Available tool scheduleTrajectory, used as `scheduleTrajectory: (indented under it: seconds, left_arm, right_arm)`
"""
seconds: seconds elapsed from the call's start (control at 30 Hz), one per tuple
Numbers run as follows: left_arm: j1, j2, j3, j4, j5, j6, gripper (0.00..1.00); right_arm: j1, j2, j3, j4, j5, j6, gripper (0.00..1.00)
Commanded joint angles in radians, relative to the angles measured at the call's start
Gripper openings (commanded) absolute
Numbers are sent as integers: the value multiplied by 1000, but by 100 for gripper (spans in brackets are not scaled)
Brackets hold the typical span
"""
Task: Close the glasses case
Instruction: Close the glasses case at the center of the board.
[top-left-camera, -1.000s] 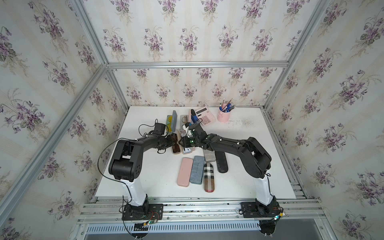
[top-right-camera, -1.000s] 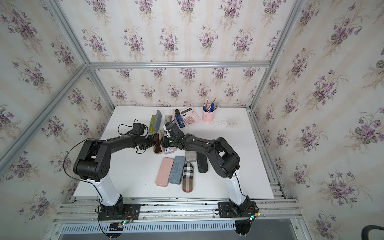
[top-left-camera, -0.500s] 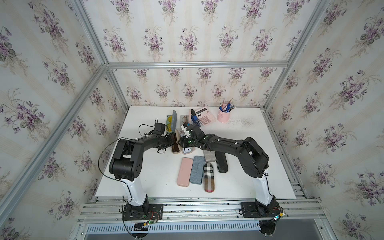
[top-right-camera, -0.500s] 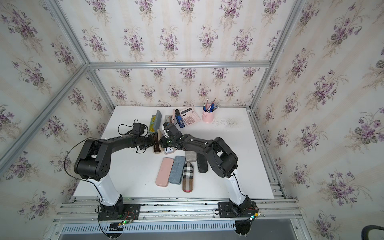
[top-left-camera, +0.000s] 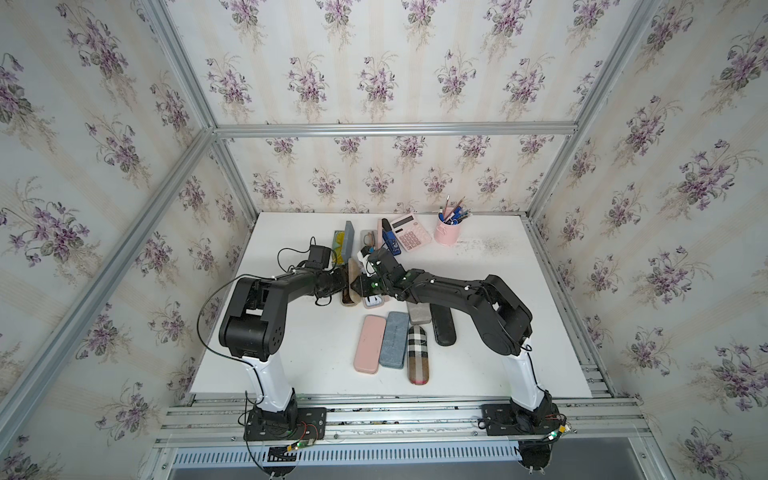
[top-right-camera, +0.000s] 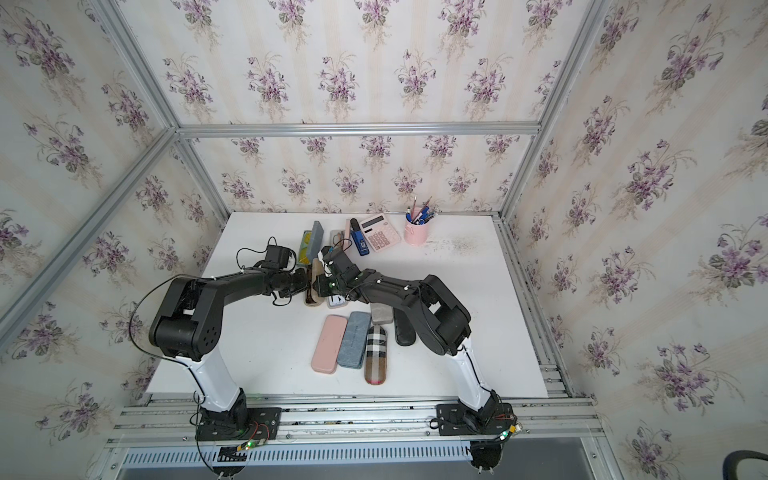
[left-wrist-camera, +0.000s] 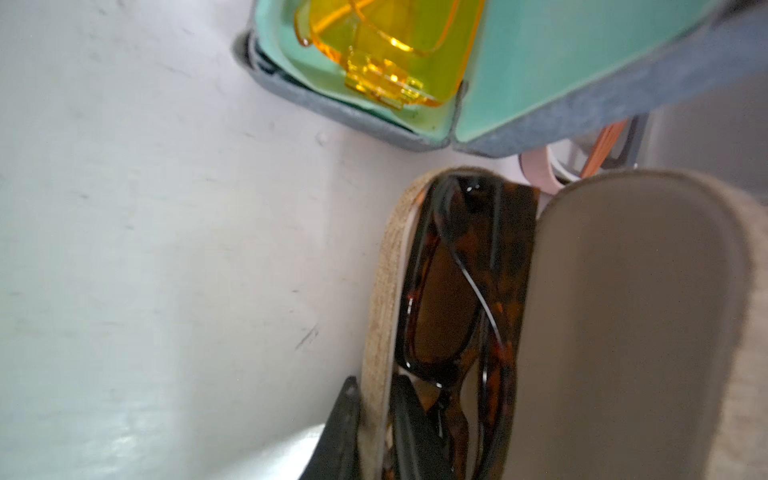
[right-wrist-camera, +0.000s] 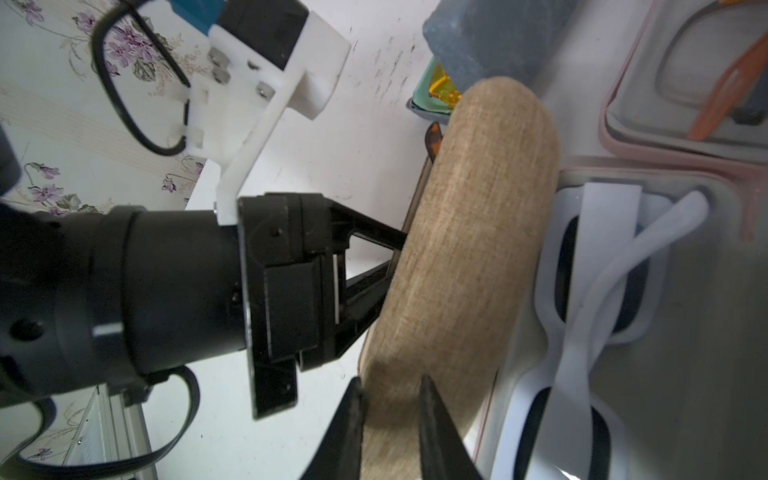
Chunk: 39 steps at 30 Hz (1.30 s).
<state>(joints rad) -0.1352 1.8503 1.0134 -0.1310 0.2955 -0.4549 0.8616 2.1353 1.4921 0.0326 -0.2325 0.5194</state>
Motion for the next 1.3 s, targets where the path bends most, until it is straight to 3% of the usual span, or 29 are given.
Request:
scheduleTrajectory:
  seconds: [0.0,0.17,0.27,0.53,1.27]
  left_arm:
    - [-4,9,-7,-79,12,6,20]
    - [-5,-16,-23,-78,3,-3,25]
    - [-4,-58,-53,-68,-13,-27,45]
    - [-4,-160,-112,-49,10,-74,66]
    - [12,-425,-238,7,50,-152,86]
  right_arm:
    - [7,23,7,-37,-8,-8,24]
    - [14,43,39,-67,4,-15,22]
    - [13,45,43,-74,12,-12,22]
    - [22,64,64,-93,13,-14,22]
    - [43,113,106,-128,12,-21,22]
